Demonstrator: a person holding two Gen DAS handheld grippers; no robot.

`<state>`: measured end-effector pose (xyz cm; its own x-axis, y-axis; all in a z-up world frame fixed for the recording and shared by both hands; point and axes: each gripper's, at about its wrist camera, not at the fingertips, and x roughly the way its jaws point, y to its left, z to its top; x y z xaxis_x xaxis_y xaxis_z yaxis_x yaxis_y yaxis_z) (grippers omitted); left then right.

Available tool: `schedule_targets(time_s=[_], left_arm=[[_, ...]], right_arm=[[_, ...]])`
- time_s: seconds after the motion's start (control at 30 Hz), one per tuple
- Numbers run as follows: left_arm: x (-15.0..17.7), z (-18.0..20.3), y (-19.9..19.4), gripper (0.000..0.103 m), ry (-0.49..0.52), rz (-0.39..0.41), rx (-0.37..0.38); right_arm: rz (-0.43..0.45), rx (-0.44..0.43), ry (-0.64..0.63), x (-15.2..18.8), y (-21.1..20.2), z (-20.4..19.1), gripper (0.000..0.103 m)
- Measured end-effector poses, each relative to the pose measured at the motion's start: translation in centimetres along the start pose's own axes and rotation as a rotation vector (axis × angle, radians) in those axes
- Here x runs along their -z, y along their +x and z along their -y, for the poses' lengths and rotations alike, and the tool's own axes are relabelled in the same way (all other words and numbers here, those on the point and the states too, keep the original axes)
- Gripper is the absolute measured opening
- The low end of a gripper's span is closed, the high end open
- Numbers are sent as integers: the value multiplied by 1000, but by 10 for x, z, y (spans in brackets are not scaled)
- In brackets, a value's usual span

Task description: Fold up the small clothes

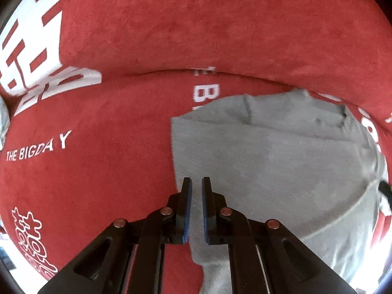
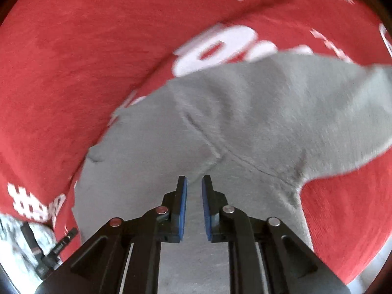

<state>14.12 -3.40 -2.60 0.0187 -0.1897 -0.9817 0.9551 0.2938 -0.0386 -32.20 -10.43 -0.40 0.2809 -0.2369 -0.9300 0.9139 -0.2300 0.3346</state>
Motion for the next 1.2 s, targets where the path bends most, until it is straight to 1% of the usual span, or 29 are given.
schedule_targets(time_s=[0.1, 0.13, 0.17, 0.2, 0.23, 0.27, 0.33, 0.37, 0.4, 0.43, 0.47, 0.5, 0.57, 0.6, 0.63, 0.67, 0.7, 0.9, 0.97, 1.03, 1.07, 1.1, 1.13, 1.17, 1.2], left_arm=[[11, 17, 4, 9, 56, -24, 13], [13, 21, 8, 9, 67, -36, 7], [19, 23, 14, 9, 80, -50, -10], [24, 24, 15, 9, 89, -34, -21], [28, 24, 12, 9, 98, -5, -23], [31, 25, 11, 9, 111, -4, -33], [33, 24, 9, 9, 120, -6, -37], [33, 24, 8, 9, 122, -15, -36], [33, 24, 6, 9, 122, -21, -35], [33, 23, 5, 9, 121, -24, -34], [33, 22, 5, 9, 117, -28, -31], [32, 20, 7, 9, 115, -30, -30], [35, 22, 7, 9, 116, -27, -34], [36, 23, 6, 9, 119, -26, -37], [36, 22, 8, 9, 122, -24, -40], [37, 24, 7, 9, 127, -21, -43], [38, 25, 6, 9, 132, -19, -44], [39, 25, 5, 9, 142, -23, -38], [37, 24, 5, 9, 135, -36, -43], [37, 25, 2, 9, 130, -48, -49], [38, 27, 0, 9, 130, -55, -52], [39, 29, -3, 9, 131, -60, -52], [40, 31, -5, 9, 131, -64, -50], [42, 33, -8, 9, 130, -69, -46], [43, 35, -11, 9, 129, -72, -40]], right_arm=[[5, 11, -69, -8, 17, -25, 16], [-12, 26, -78, -9, 26, -27, 16], [-43, 57, -80, -9, 35, -26, 17], [-69, 77, -73, -6, 33, -16, 16], [-57, 58, -59, -4, 30, -11, 16], [-55, 54, -60, -2, 28, -10, 16], [-91, 76, -61, 4, 25, -6, 18], [-100, 58, -45, 8, 24, -2, 18], [-107, 10, -20, 11, 22, 2, 19], [-119, -58, 19, 14, 22, 6, 21], [-130, -103, 49, 17, 24, 8, 28], [-140, -144, 81, 19, 26, 8, 39], [-141, -190, 128, 22, 36, 4, 48], [-134, -196, 141, 22, 39, 2, 47], [-120, -197, 147, 21, 42, -3, 44], [-116, -191, 146, 21, 44, -6, 14], [-130, -180, 144, 21, 45, -7, 6], [-143, -152, 148, 29, 45, -2, 6], [-143, -120, 140, 29, 38, 0, 7], [-141, -121, 115, 31, 29, -2, 8], [-137, -126, 96, 34, 23, -4, 12], [-135, -125, 78, 37, 17, -5, 23], [-133, -115, 55, 42, 10, -7, 31], [-130, -105, 37, 48, 4, -9, 47], [-125, -99, 24, 53, -3, -7, 52]])
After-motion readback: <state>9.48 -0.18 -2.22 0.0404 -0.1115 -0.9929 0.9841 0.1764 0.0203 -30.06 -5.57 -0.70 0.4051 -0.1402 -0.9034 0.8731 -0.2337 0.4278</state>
